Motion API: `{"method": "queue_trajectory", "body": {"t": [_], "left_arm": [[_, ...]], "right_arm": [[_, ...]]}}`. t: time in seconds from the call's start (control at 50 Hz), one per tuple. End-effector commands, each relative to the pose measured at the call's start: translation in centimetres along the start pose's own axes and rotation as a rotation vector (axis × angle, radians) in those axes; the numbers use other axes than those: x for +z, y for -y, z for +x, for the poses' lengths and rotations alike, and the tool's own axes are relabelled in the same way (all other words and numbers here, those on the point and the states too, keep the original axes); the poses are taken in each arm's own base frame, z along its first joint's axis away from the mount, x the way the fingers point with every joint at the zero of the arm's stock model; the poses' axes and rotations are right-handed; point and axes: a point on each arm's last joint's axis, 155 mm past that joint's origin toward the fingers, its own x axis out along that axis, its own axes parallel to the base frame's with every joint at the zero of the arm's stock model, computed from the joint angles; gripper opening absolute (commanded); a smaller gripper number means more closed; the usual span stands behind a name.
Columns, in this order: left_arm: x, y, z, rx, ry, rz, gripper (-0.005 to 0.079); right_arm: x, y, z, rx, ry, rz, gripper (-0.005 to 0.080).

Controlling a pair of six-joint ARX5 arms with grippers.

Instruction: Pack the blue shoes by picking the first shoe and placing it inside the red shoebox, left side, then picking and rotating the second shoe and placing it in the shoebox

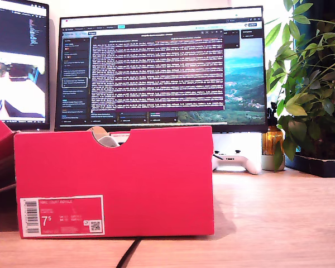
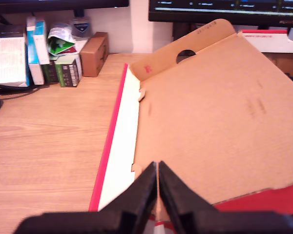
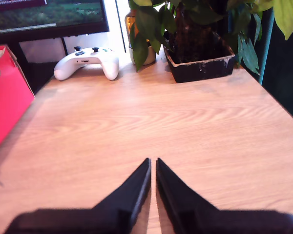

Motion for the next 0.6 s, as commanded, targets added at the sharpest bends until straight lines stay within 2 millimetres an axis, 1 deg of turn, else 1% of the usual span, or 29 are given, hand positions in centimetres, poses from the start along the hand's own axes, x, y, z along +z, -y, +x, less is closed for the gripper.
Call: {"method": "queue_trajectory", "body": {"t": [0.0, 0.38, 0.5, 0.58], "left_arm": [[-1.31, -0.1, 0.38, 0.001, -0.022, -0.004, -0.0019], [-1.3, -0.1, 0.38, 0.001, -0.022, -0.01, -0.0019], [-1.31, -0.1, 0.38, 0.001, -0.022, -0.01, -0.0019], [-1.3, -0.1, 0.38, 0.001, -0.022, -0.01, -0.0019]], "right_arm": [[-0.14, -0.07, 0.11, 0.004, 0.006, 0.015, -0.0011], [-0.14, -0.05, 0.11, 0.003, 0.005, 0.011, -0.0011], [-0.14, -0.06, 0.11, 0.003, 0.006, -0.144, -0.0011], [-0.13, -0.06, 0.11, 0.003, 0.006, -0.159, -0.0011]]}}
